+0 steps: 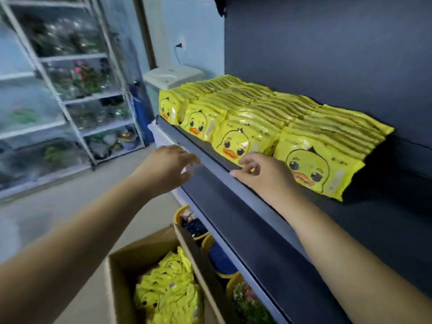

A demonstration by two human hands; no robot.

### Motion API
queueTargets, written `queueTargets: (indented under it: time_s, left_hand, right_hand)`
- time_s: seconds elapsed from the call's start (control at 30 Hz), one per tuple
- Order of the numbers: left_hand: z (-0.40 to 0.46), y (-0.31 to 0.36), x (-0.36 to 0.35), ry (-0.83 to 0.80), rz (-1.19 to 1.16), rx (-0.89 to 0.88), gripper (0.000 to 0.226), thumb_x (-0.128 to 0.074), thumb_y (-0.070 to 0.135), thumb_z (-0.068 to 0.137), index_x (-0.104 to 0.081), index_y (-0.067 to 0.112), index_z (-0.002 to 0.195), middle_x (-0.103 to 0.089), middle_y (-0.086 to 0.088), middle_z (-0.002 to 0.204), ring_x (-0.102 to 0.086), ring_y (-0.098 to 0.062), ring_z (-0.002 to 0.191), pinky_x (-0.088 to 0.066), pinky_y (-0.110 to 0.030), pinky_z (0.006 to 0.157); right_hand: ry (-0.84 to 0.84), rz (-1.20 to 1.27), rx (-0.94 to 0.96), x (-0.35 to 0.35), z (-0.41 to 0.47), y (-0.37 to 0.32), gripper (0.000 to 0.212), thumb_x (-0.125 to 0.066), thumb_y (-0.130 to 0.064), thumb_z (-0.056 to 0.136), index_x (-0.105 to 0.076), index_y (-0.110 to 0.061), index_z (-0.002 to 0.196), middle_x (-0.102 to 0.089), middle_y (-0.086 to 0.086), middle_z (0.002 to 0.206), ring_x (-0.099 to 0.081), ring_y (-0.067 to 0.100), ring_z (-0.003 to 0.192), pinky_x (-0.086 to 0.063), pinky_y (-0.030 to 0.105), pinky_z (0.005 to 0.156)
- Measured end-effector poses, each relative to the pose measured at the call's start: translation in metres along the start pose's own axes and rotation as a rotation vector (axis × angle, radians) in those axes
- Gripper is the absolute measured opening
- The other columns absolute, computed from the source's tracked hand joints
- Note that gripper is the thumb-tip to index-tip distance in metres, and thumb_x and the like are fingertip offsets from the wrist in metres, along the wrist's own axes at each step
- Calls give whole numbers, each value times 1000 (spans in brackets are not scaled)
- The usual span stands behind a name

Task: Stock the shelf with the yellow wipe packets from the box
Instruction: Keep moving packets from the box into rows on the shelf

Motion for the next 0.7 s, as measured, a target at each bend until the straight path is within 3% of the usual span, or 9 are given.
queueTargets:
  time_s: [0.1,0.27,0.47,0.7]
  left_hand:
    - [-51,-30,-15,-59,27,153,31,-56,27,89,-57,24,120,-64,1,112,-54,-20,109,-39,-32,92]
    - [-126,-64,-48,-159,51,307,37,-55,36,88,-54,26,124,-63,4,115,-53,-18,112,-37,-29,93]
    - [-186,-101,-102,-284,42,350,41,-50,44,89,-48,29,127,-59,8,119,-48,-15,116,-35,-26,92]
    - [-216,-160,-187,-415,-87,289,38,-49,43,89,-50,28,124,-60,7,115,-49,-16,113,-36,-26,90]
  right_hand:
    - [-123,-14,62,-45,-2,-9,29,-65,-38,83,-63,-18,103,-59,-10,88,-55,7,84,-43,21,72]
    - [-305,-74,106,-119,-13,-18,27,-64,-40,82,-64,-18,97,-59,-9,84,-57,11,84,-46,25,69]
    - [-508,-186,66,-206,-24,-15,29,-62,-42,83,-64,-16,97,-66,-4,93,-58,15,86,-44,27,70]
    - [-607,-279,-181,-307,-39,24,30,-61,-43,84,-63,-17,98,-67,-2,97,-60,18,91,-45,28,71]
Point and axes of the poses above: each hand's wrist, its own z-axis towards the middle knuckle, its own x-axis out of the back of the hand, y = z × x, the point moved 5 cm from there along z, towards the middle knuckle
